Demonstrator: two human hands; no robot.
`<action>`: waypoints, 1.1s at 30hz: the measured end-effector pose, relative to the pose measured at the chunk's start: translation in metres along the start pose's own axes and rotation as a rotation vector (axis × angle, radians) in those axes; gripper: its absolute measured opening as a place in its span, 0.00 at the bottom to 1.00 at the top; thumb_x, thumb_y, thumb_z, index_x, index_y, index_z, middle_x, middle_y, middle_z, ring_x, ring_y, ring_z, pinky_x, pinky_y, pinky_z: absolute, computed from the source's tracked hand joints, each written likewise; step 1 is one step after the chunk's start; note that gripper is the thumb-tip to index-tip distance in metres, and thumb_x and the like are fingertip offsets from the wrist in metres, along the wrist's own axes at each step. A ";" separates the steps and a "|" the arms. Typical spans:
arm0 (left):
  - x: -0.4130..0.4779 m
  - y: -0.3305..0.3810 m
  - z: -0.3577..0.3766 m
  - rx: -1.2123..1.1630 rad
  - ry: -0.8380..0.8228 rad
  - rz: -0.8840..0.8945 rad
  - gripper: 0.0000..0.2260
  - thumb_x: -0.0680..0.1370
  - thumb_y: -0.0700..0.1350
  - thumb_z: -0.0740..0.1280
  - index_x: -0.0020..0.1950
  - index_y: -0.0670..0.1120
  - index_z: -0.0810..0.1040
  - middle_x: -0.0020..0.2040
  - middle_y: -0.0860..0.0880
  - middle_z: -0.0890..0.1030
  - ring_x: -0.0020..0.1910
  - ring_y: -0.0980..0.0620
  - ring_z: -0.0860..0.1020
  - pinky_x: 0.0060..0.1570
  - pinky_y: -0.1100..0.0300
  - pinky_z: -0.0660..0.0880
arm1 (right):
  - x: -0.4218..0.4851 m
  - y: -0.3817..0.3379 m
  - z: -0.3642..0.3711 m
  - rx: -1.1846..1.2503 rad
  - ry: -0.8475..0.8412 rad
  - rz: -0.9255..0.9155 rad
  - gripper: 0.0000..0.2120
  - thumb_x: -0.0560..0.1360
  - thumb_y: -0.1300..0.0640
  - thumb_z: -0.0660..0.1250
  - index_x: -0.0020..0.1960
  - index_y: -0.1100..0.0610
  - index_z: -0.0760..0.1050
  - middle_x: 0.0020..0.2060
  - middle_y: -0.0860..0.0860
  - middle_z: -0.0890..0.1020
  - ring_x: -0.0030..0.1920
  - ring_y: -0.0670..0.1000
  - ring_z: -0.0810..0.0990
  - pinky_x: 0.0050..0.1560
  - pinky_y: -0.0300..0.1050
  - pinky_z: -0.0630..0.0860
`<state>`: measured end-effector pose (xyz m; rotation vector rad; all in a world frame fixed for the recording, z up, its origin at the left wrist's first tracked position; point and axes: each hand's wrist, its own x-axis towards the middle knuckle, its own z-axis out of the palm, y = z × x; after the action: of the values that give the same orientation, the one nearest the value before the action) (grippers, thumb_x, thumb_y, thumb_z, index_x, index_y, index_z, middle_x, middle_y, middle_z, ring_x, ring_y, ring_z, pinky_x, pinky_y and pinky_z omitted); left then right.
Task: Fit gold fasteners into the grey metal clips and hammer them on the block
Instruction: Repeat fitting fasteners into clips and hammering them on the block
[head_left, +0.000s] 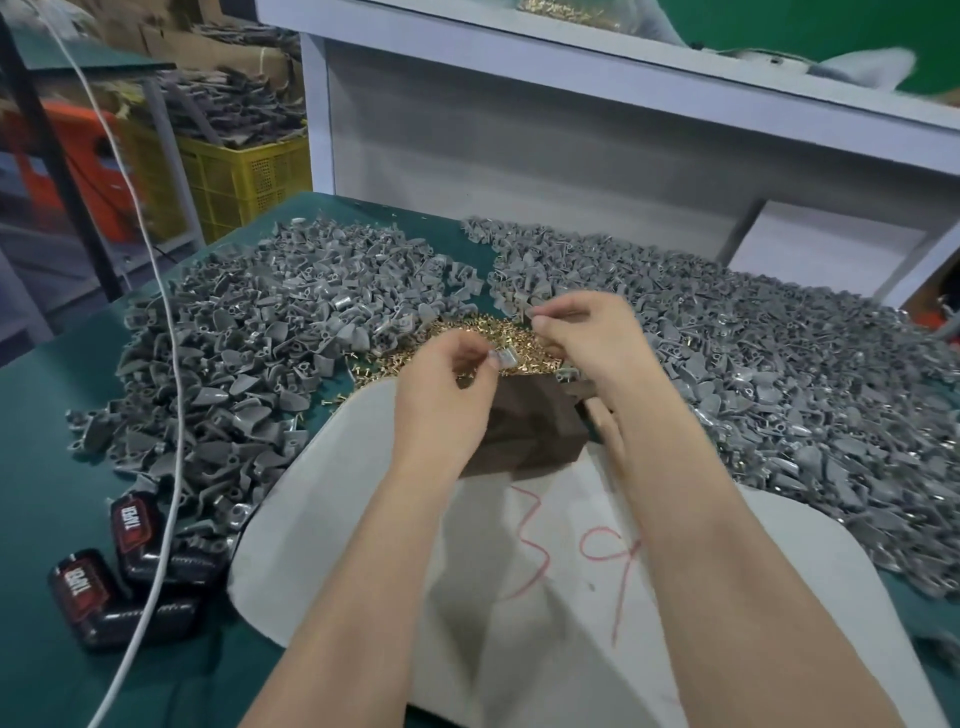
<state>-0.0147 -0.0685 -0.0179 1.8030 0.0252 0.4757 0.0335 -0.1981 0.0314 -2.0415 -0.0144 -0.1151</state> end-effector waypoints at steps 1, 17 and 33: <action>-0.002 0.000 0.003 0.132 -0.036 0.015 0.06 0.76 0.42 0.68 0.43 0.53 0.77 0.43 0.56 0.81 0.49 0.53 0.79 0.54 0.56 0.71 | -0.010 0.002 -0.009 0.015 -0.027 0.012 0.10 0.73 0.66 0.68 0.41 0.52 0.80 0.39 0.50 0.84 0.40 0.47 0.80 0.47 0.41 0.79; -0.006 -0.002 0.011 0.577 -0.173 -0.013 0.05 0.76 0.48 0.66 0.50 0.53 0.81 0.56 0.52 0.76 0.61 0.47 0.67 0.57 0.52 0.59 | -0.042 0.023 0.006 -0.740 -0.054 -0.323 0.05 0.77 0.59 0.65 0.49 0.57 0.79 0.49 0.54 0.76 0.50 0.54 0.75 0.54 0.48 0.71; -0.006 -0.002 0.011 0.636 -0.129 0.045 0.08 0.77 0.46 0.65 0.39 0.56 0.74 0.45 0.56 0.71 0.56 0.47 0.67 0.46 0.57 0.53 | -0.036 0.014 0.021 -0.952 -0.013 -0.258 0.06 0.76 0.60 0.64 0.50 0.56 0.78 0.47 0.54 0.78 0.43 0.54 0.74 0.43 0.47 0.76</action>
<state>-0.0155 -0.0798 -0.0238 2.4597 0.0507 0.4075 -0.0002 -0.1842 0.0060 -2.9844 -0.2779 -0.3149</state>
